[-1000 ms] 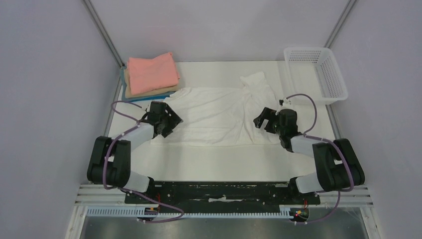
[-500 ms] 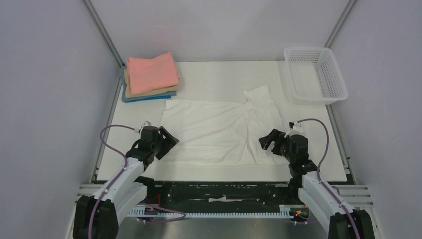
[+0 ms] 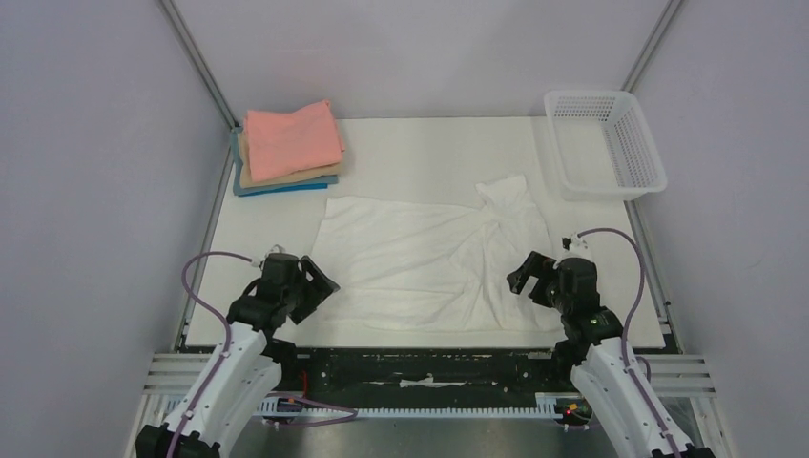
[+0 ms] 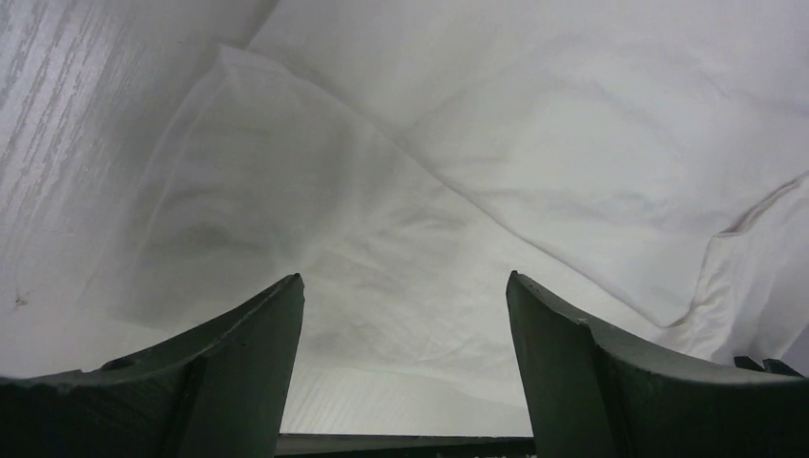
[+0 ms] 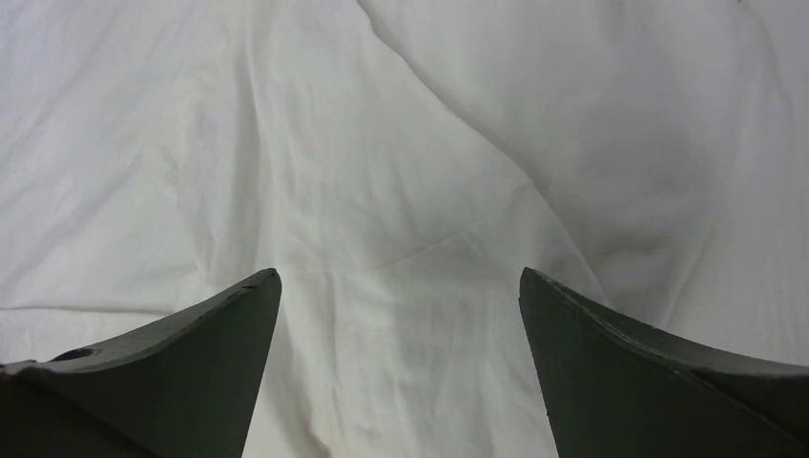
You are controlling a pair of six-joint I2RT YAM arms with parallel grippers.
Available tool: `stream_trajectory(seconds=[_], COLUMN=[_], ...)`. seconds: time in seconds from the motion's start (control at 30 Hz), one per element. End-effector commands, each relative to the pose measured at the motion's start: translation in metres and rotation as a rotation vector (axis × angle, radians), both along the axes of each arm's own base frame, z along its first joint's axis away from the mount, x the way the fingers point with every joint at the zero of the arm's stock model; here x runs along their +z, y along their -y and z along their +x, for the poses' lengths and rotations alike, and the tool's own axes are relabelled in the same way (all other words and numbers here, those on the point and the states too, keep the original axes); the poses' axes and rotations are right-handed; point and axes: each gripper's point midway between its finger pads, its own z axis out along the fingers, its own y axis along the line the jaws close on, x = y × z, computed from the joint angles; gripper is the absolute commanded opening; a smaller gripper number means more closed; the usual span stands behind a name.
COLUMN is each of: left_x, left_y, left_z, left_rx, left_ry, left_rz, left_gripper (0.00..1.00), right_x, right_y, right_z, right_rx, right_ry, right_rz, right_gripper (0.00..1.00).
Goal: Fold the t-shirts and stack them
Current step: Fold the flattened tshirt in 1/3 of the way, then grab the side of the flattened tshirt furthest away from the robot with both arms
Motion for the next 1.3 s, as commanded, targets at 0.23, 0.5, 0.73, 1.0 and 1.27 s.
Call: stream_trajectory(seconds=[0.23,0.5,0.73,1.0,1.27], left_x=[0.142,0.121,0.075,0.032,0.007], left_y=[0.001,-0.003,-0.014,-0.018,-0.022], left_z=[0.085,0.186,0.273,0.303,0.301], left_rx=[0.034,0.003,0.010,0.028,0.025], left_ry=[0.357,0.226,0.121,0.020,-0.044], left_rz=[0.028,0.252,0.358,0.380,0.408], left_gripper=[0.84,0.84,0.81,0.74,0.66], right_x=[0.119,0.132,0.109,0.153,0.149], right_y=[0.000,-0.022,-0.018,-0.006,-0.003], right_z=[0.052,0.104,0.132,0.203,0.264], right_rx=[-0.014,0.006,0.042,0.058,0.049], right_ry=[0.200,0.278,0.265,0.469,0.473], right_rz=[-0.018,0.084,-0.035,-0.253,-0.354], right_gripper=[0.98,0.98,0.98,0.98,0.98])
